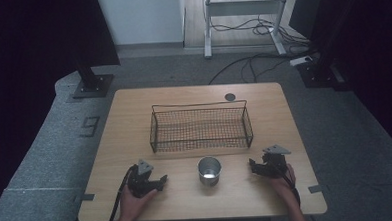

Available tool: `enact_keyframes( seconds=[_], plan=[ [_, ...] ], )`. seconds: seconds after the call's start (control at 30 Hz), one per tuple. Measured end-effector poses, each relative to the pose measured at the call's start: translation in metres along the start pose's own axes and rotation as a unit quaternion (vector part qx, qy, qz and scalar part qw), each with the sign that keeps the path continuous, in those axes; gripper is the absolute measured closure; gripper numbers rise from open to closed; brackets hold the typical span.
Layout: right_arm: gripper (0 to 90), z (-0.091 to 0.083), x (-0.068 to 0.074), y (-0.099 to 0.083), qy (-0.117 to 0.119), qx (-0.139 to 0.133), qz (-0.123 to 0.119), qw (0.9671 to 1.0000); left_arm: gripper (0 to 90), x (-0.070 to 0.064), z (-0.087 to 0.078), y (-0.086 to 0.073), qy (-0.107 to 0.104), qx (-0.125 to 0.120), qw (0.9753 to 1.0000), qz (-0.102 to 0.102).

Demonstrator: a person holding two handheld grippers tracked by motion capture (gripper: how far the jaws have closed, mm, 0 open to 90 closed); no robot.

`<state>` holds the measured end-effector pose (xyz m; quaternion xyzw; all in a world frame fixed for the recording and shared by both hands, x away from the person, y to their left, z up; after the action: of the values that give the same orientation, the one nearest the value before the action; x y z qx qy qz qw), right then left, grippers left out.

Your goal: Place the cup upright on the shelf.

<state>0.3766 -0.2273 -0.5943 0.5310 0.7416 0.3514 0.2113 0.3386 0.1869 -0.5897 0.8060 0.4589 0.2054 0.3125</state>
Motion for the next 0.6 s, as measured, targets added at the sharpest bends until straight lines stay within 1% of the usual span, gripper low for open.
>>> enact_keyframes(
  seconds=[0.17, 0.2, 0.27, 0.3, 0.33, 0.37, 0.4, 0.5, 0.6],
  plan=[
    [20.1, 0.0, 0.0, 0.0, 0.0, 0.0, 0.0, 1.0, 17.2, -0.0006, 0.0013, 0.0009, -0.004, 0.001, 1.0, 0.001],
    [20.1, 0.0, 0.0, 0.0, 0.0, 0.0, 0.0, 1.0, 15.3, -0.0005, 0.0012, 0.0008, -0.005, 0.002, 1.0, 0.0],
    [20.1, -0.0001, -0.0001, -0.0002, -0.001, 0.0, 0.0, 1.0, 14.5, 0.0003, 0.0001, 0.0006, -0.014, -0.002, 0.9999, -0.006],
    [20.2, -0.0003, -0.0001, -0.0003, -0.001, -0.001, 0.0, 1.0, 14.4, 0.0017, -0.0012, 0.0003, -0.017, -0.007, 0.9997, -0.015],
    [20.2, -0.0003, -0.0001, -0.0003, -0.001, -0.001, 0.0, 1.0, 14.4, 0.0017, -0.0012, 0.0003, -0.017, -0.007, 0.9997, -0.015],
    [20.2, -0.0004, 0.0, -0.0004, -0.002, 0.0, 0.0, 1.0, 14.3, 0.0036, -0.0005, 0.0001, 0.002, -0.003, 0.9998, -0.021],
    [20.2, -0.0003, 0.0, -0.0003, -0.002, -0.001, 0.0, 1.0, 14.2, 0.0048, 0.001, -0.0004, 0.017, 0.006, 0.9997, -0.017],
    [20.1, -0.0001, -0.0001, -0.0001, 0.0, 0.0, -0.001, 1.0, 16.3, 0.0069, 0.002, 0.001, 0.027, 0.004, 0.9993, -0.027],
    [20.1, 0.0, -0.0001, -0.0001, 0.001, 0.0, -0.002, 1.0, 16.6, 0.0078, 0.0019, 0.001, 0.023, 0.004, 0.9995, -0.023]
  ],
)
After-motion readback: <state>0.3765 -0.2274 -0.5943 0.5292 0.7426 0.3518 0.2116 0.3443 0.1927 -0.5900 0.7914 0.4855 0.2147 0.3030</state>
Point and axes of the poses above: each handheld gripper's, and its own axes: z roughly forward along the jaws, y roughly out of its top, x roughly to its left, the point moved 6 cm from there along z, roughly forward along the jaws, and after that the axes turned 4 degrees about y, right-handed, at the moved point
